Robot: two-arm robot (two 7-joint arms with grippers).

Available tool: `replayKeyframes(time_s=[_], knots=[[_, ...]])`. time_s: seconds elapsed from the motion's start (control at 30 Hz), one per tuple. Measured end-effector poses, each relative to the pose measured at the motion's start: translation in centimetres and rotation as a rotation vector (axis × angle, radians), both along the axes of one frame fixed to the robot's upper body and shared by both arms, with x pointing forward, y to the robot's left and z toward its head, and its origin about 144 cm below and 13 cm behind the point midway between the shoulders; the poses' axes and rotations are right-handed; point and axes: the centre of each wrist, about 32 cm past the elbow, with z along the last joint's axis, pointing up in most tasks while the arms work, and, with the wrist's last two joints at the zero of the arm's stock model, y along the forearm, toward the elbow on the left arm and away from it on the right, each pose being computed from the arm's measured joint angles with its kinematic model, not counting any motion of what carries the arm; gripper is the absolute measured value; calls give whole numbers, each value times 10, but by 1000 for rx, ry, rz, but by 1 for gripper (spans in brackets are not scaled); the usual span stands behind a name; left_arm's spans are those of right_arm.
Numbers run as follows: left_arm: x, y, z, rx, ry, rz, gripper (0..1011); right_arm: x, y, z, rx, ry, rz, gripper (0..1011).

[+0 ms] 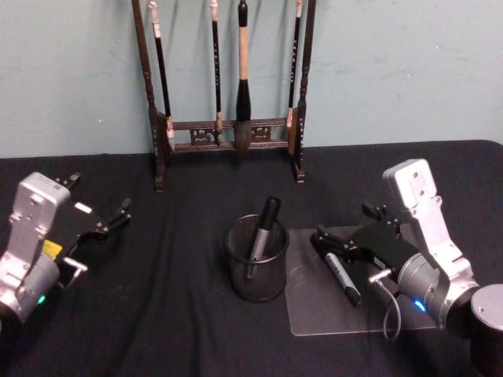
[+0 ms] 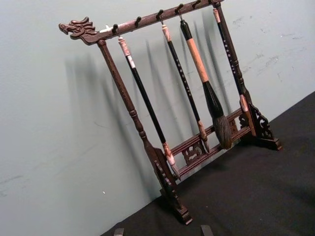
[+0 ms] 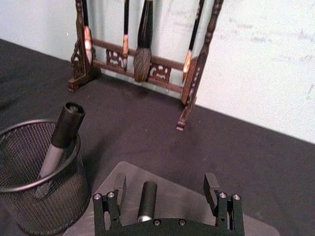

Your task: Pick up the water-based marker from the table and place it into the pen holder.

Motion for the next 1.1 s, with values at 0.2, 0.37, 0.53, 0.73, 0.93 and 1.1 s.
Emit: replayKeyframes(time_s=[0.2,0.37,0.53,0.73,0.93,1.1], knots=[[0,0,0,0,0,0,1009,0,0,-6,5,43,2,1000],[0,0,0,0,0,0,1009,-1,1,-13,13,79,4,1002],[0,0,0,0,0,0,1009,0,1,-18,27,109,7,1000],[0,0,0,0,0,0,1009,0,0,-24,44,136,7,1000],[0,0,0,0,0,0,1009,0,0,-29,49,153,5,1000],[0,0,0,0,0,0,1009,1,0,-32,53,162,4,1000]])
